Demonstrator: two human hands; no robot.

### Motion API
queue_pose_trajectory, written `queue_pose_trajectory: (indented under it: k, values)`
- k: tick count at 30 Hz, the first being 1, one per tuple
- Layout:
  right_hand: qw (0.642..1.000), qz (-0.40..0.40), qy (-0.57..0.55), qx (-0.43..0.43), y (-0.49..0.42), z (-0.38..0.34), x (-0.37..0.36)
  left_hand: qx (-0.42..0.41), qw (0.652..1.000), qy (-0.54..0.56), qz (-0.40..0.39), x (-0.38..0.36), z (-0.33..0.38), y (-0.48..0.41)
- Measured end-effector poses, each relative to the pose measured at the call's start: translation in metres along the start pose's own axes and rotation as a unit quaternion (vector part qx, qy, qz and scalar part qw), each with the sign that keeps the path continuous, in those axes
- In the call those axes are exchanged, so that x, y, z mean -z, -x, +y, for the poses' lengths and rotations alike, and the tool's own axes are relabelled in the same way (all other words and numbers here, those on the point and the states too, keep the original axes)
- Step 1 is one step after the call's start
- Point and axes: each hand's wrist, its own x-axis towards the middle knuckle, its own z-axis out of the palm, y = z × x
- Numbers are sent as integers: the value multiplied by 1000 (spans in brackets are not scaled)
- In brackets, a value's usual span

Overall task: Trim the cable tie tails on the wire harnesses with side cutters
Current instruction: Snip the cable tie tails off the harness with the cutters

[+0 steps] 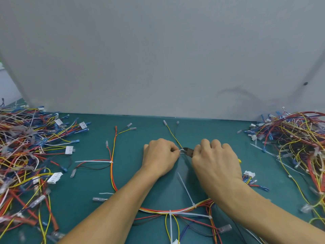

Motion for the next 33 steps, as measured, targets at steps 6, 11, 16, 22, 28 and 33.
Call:
queue_pose_trajectory:
  k: [6,11,16,22,28,33]
  values:
    - [998,-16,53,-19,3,-5,5,-2,1000,4,0,0,1,2]
    - [999,-16,37,-5,1,-6,4,-3,1000,0,3,0,2,3]
    - [998,-25,63,-21,-1,-5,8,-4,1000,-5,5,0,2,2]
    - [998,-47,34,34,-9,3,-4,-34,998,-54,1,-1,3,2]
    - [995,-98,16,21,-11,7,-1,-94,975,-202,-2,3,18,-2]
    - [994,-102,12,34,-13,13,2,-130,940,-314,0,4,29,0]
